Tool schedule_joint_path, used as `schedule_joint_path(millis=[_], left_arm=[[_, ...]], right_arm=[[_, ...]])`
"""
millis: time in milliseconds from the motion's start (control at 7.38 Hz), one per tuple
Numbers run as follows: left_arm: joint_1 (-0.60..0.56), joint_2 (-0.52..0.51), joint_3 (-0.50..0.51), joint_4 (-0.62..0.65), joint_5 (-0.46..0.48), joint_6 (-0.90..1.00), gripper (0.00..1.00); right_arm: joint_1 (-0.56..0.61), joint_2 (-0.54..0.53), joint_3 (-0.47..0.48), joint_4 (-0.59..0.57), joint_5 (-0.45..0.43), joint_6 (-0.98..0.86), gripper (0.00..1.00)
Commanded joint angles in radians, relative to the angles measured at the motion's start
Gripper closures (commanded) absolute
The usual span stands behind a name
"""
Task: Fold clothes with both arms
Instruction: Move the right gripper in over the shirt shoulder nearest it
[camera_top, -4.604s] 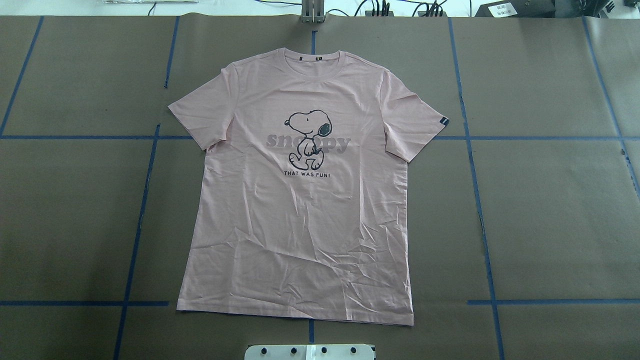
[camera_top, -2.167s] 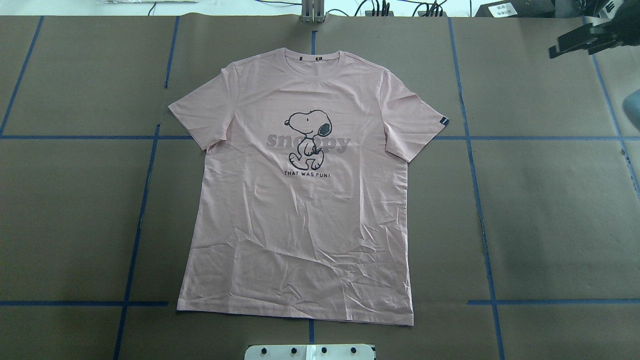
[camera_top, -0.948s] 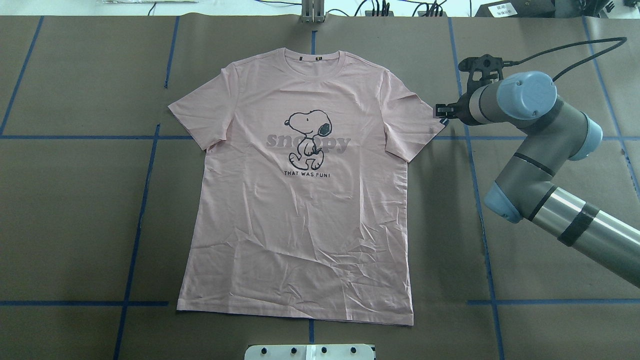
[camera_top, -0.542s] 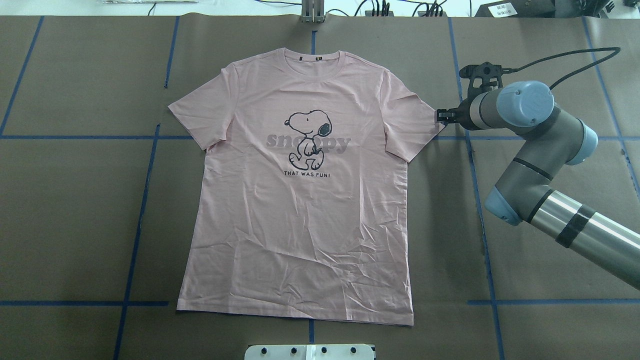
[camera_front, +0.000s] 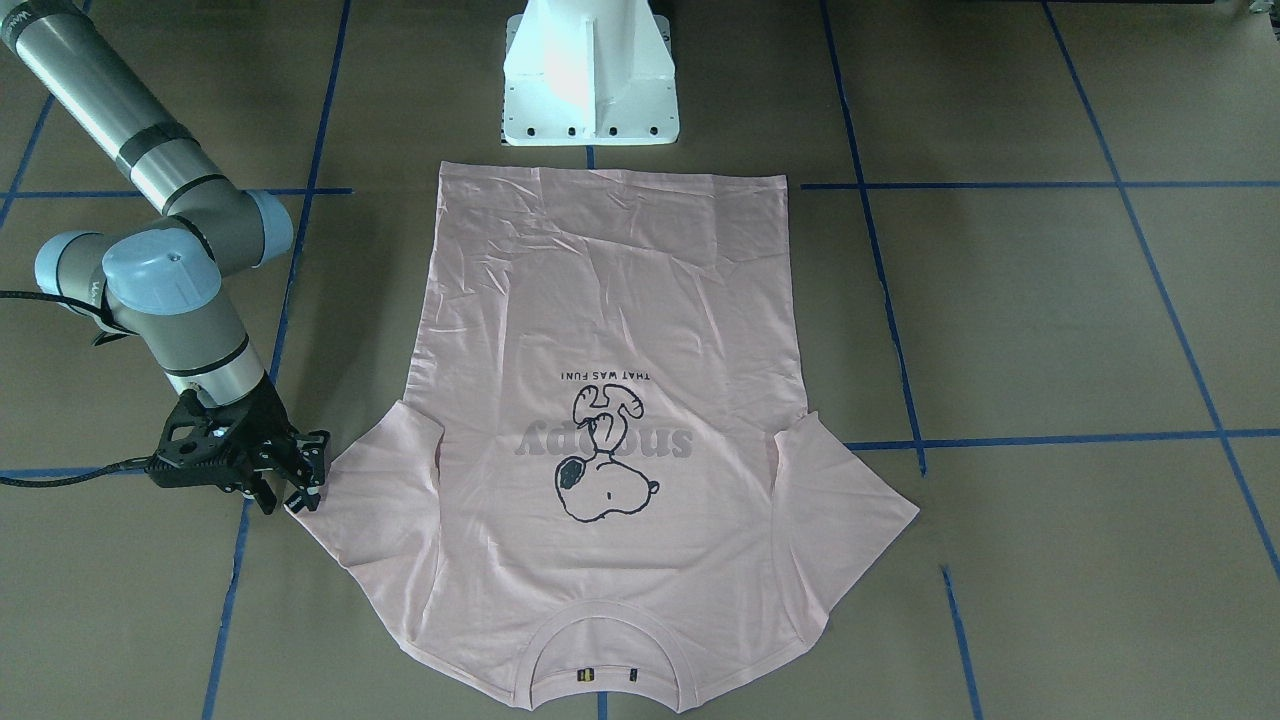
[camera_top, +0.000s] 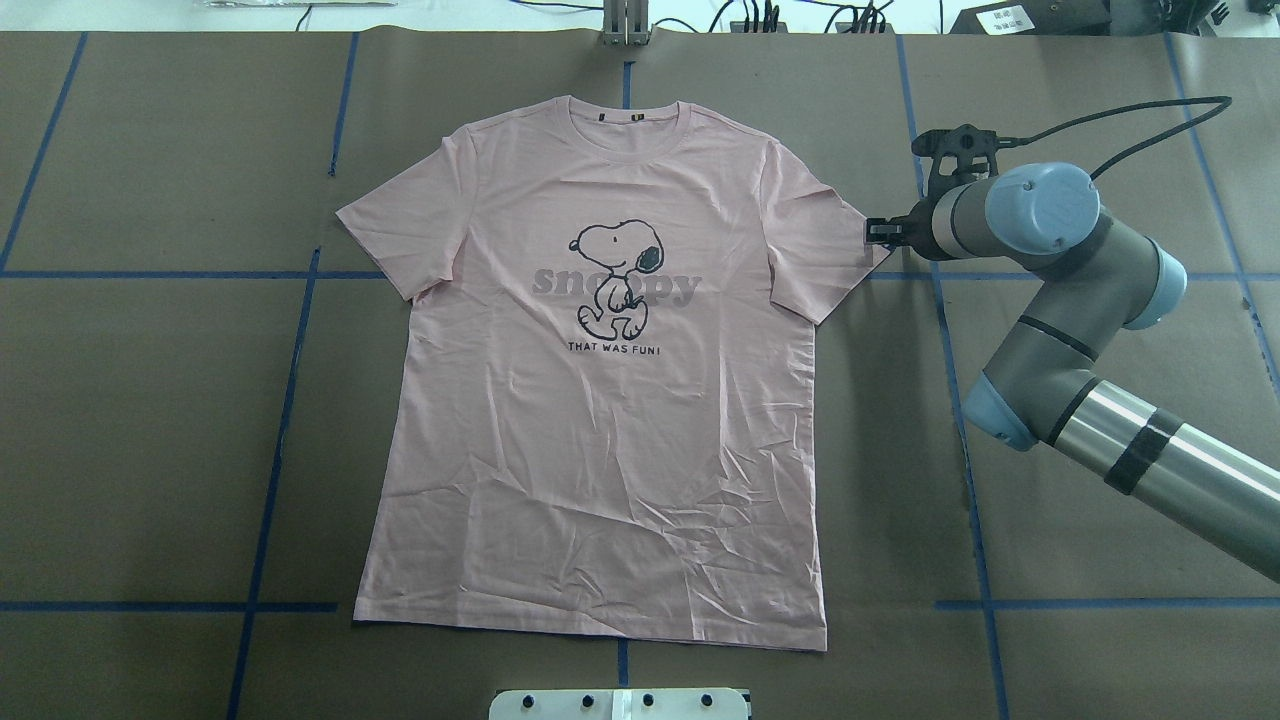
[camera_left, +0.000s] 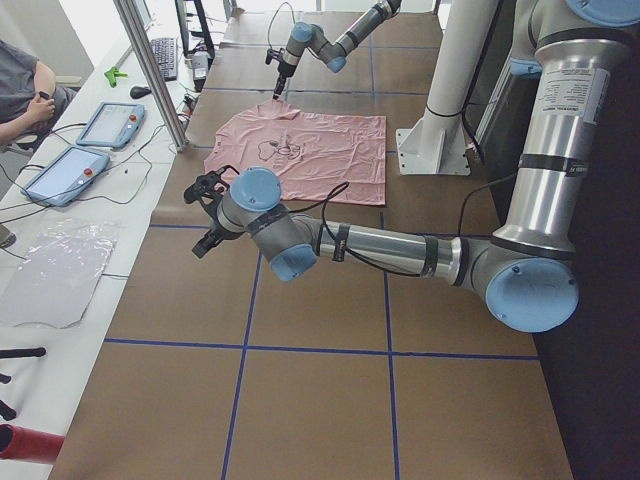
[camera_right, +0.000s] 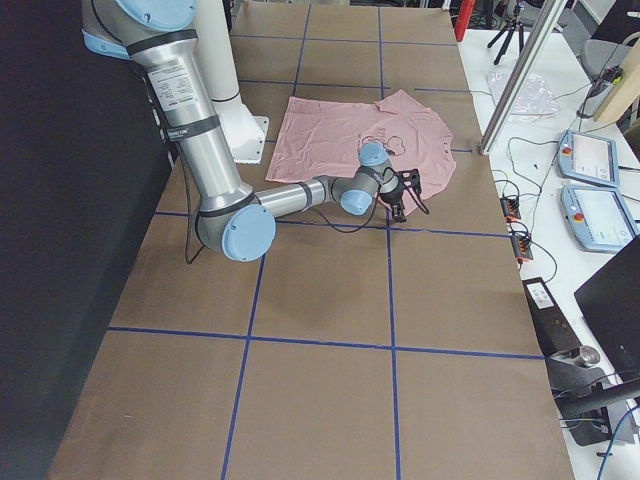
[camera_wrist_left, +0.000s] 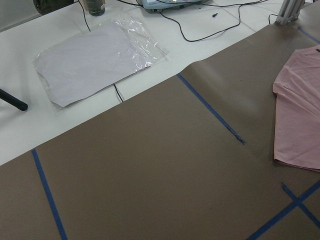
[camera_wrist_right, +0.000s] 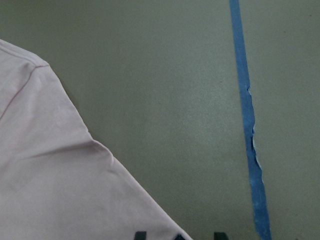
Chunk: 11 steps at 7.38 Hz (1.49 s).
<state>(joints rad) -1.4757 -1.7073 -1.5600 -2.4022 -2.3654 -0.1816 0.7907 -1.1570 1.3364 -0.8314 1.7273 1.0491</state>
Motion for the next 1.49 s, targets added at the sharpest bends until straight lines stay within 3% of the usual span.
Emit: schedule_joint_path(millis=[0, 542, 677, 812, 1219, 1354], left_arm=[[0.000, 0.000, -0.002, 0.000, 0.000, 0.001, 0.00], [0.000, 0.000, 0.000, 0.000, 0.000, -0.001, 0.00], [0.000, 0.000, -0.002, 0.000, 0.000, -0.001, 0.00], [0.000, 0.000, 0.000, 0.000, 0.000, -0.001, 0.00], [0.000, 0.000, 0.000, 0.000, 0.000, -0.001, 0.00], [0.000, 0.000, 0.000, 0.000, 0.000, -0.002, 0.00]], right_arm=[[-0.002, 0.002, 0.000, 0.000, 0.000, 0.005, 0.58], [-0.005, 0.000, 0.000, -0.002, -0.003, 0.005, 0.58], [-0.005, 0.000, -0.003, -0.002, -0.003, 0.006, 0.75], [-0.005, 0.002, -0.002, -0.005, -0.003, 0.009, 1.00], [-0.004, 0.040, 0.012, -0.046, -0.012, 0.011, 1.00], [-0.005, 0.096, 0.041, -0.158, -0.023, 0.032, 1.00]])
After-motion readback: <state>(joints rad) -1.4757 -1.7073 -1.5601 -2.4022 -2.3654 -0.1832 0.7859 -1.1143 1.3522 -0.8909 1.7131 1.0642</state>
